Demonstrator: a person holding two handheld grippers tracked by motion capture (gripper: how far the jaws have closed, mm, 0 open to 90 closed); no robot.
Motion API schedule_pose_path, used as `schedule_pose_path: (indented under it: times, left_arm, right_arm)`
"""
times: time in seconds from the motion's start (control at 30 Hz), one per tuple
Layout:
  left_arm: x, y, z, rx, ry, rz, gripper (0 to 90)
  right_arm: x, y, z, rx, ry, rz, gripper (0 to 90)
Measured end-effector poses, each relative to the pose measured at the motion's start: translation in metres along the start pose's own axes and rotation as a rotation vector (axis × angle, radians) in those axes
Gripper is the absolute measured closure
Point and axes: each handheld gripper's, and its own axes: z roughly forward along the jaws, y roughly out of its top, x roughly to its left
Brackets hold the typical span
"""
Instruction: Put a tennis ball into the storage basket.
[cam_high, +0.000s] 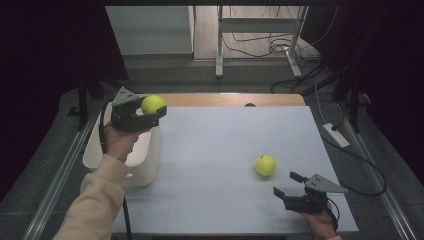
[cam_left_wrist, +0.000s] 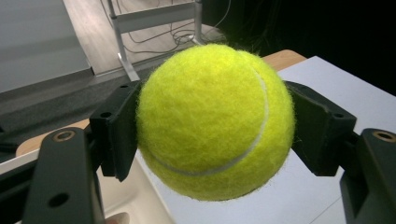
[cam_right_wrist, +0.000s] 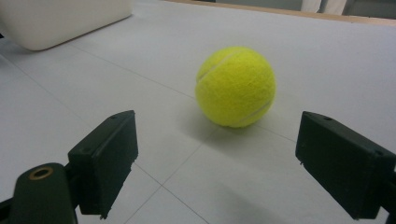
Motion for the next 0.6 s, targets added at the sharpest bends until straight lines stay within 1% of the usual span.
schedule_pose_path:
  times: [0.03,0.43,0.6]
  left_arm:
    - [0.003,-0.001,0.000,0.005,0.008,-0.003,26.7]
    - [0.018,-0.005,0.001,0.027,0.046,-0.020,26.7]
    - [0.026,-0.008,0.001,0.040,0.064,-0.034,26.7]
  right_arm:
    - [0.000,0.000,0.000,0.001,0.000,-0.001,12.9]
    - [0.000,0.000,0.000,0.004,0.001,-0.002,12.9]
    - [-0.001,0.000,0.000,0.005,-0.001,-0.002,12.9]
